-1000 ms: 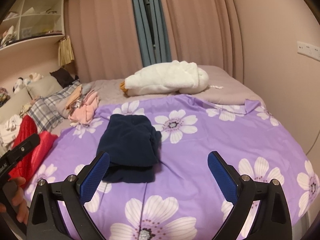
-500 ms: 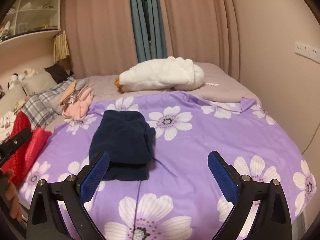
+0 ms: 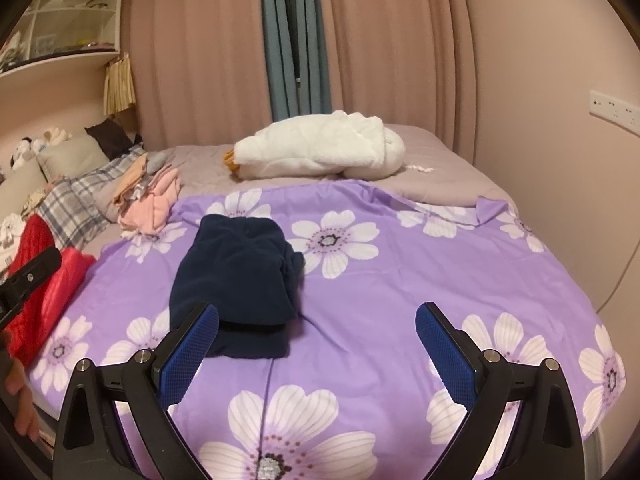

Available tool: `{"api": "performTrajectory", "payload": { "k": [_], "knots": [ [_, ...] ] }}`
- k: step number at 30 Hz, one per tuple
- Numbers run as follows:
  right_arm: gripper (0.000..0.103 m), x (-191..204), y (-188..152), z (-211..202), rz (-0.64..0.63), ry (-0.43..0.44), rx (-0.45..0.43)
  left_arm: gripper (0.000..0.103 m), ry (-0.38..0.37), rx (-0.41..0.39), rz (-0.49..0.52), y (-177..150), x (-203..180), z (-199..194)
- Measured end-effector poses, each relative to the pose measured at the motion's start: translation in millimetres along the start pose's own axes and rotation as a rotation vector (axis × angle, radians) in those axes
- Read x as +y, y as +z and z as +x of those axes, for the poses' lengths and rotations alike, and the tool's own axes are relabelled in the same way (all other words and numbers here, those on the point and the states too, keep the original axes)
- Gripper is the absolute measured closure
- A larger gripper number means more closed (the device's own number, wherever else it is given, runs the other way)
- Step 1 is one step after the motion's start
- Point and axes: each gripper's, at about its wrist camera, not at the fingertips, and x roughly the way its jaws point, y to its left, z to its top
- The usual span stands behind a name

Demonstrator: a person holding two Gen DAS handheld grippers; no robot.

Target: Fold large clothes

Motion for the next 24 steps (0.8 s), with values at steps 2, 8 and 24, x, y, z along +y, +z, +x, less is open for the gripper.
{"api": "performTrajectory", "payload": {
  "k": [2, 8, 24],
  "knots": [
    [0.005, -1.1, 0.0, -0.9, 0.003, -0.006, -0.003, 0.000, -0.023, 0.009, -0.005, 0.0, 0.5, 0.2],
    [0.005, -3.1, 0.0, 1.2, 0.004, -0.014, 0.001, 0.000, -0.039, 0.017, 0.012, -0.2, -4.2, 1.6],
    [0.005, -1.2, -0.1, 2.9, -0.005, -0.024, 0.006, 0.000, -0.038, 0.019, 0.007, -0.1, -4.6, 2.8]
  ]
}}
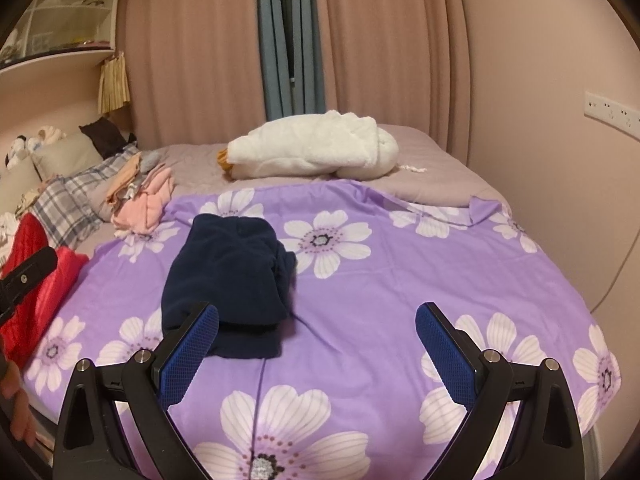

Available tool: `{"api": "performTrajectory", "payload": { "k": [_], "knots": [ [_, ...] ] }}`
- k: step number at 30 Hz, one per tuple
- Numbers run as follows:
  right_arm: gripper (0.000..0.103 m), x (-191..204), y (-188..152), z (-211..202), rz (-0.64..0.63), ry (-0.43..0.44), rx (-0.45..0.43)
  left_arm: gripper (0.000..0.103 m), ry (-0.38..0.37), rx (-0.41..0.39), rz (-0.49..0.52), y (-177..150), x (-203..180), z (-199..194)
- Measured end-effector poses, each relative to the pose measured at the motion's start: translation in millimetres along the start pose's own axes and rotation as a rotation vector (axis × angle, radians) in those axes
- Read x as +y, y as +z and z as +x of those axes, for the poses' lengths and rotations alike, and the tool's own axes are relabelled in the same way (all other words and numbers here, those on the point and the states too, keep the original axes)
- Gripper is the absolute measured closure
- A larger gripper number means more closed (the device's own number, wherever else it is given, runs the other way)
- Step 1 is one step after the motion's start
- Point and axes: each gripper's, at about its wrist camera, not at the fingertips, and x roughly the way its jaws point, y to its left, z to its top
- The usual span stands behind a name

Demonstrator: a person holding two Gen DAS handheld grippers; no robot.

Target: Fold large clothes

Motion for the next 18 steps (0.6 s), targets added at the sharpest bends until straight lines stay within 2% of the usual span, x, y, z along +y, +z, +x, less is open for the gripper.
{"api": "performTrajectory", "payload": {
  "k": [18],
  "knots": [
    [0.005, 3.5, -0.2, 3.6, -0.014, -0.010, 0.010, 0.000, 0.009, 0.001, -0.012, -0.7, -3.5, 2.5]
  ]
}}
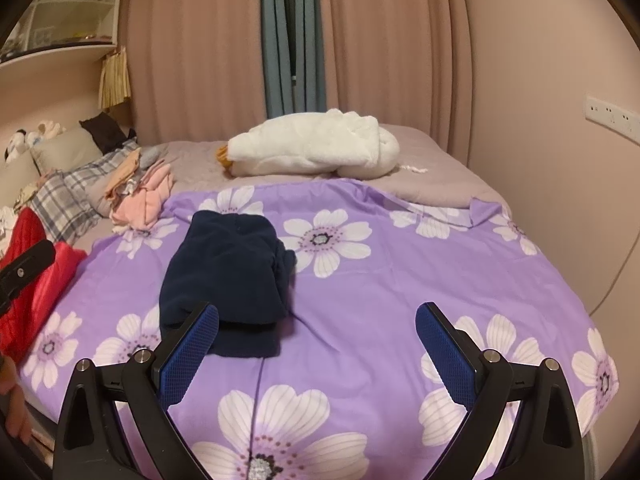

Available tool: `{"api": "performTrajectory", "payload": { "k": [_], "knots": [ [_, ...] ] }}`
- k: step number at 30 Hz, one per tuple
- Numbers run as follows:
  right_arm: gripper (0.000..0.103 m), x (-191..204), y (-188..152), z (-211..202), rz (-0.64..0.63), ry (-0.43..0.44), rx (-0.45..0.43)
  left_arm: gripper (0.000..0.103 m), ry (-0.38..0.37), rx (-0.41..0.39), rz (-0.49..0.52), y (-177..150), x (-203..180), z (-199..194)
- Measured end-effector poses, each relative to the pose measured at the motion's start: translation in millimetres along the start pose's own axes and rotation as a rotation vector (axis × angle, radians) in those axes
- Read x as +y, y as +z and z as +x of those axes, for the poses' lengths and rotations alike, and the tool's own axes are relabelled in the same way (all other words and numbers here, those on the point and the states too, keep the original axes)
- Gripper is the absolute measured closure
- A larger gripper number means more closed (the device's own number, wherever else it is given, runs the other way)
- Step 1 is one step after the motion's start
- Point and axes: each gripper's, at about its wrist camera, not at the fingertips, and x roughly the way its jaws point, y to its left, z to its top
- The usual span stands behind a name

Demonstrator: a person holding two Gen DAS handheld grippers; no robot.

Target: Fold large clothes

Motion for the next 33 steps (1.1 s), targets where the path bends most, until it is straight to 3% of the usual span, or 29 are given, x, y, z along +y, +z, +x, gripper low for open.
{"api": "performTrajectory", "payload": {
  "k": [33],
  "knots": [
    [0.005, 1.9, -0.7, -4.9, -0.013, -0.025, -0.013, 0.000, -0.025, 0.030, 0.025, -1.7, -4.4, -1.7]
  ]
}}
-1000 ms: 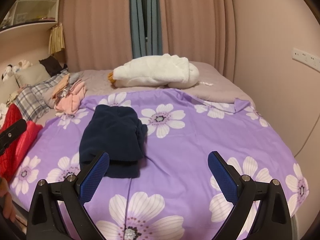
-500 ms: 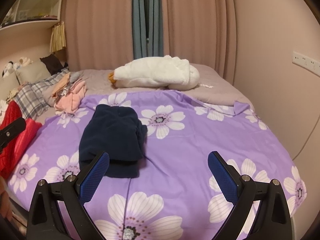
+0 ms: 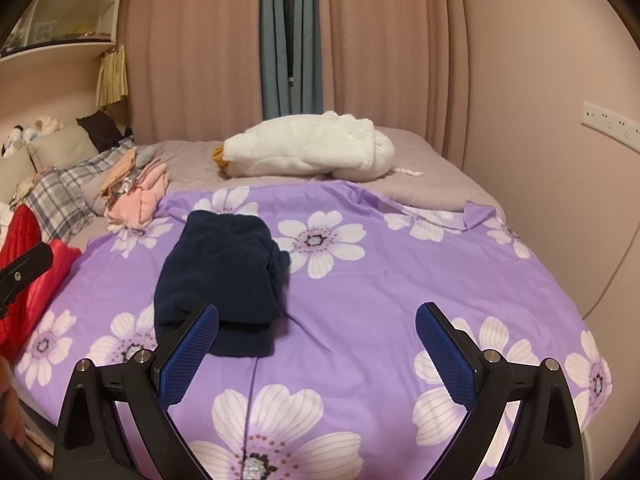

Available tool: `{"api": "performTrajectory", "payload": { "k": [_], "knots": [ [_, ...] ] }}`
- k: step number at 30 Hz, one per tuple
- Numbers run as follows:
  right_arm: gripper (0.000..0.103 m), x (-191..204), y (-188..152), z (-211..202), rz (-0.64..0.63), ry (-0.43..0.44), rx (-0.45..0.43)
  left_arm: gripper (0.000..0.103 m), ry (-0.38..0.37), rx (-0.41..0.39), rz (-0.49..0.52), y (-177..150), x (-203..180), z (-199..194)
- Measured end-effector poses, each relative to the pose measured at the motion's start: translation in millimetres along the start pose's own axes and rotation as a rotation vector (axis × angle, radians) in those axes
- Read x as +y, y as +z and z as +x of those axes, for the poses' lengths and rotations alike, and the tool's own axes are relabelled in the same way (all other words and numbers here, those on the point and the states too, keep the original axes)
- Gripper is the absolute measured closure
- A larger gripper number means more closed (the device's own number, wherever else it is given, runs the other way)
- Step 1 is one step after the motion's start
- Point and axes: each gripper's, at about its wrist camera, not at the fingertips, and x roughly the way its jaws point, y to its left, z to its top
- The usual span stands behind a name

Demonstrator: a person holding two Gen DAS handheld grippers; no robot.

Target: Fold large clothes

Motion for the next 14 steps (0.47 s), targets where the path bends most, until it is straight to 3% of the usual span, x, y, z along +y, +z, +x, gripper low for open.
{"api": "performTrajectory", "payload": {
  "k": [14],
  "knots": [
    [0.005, -3.4, 2.2, 0.7, 0.014, -0.012, 0.008, 0.000, 0.013, 0.012, 0.013, -3.7, -4.3, 5.7]
  ]
}}
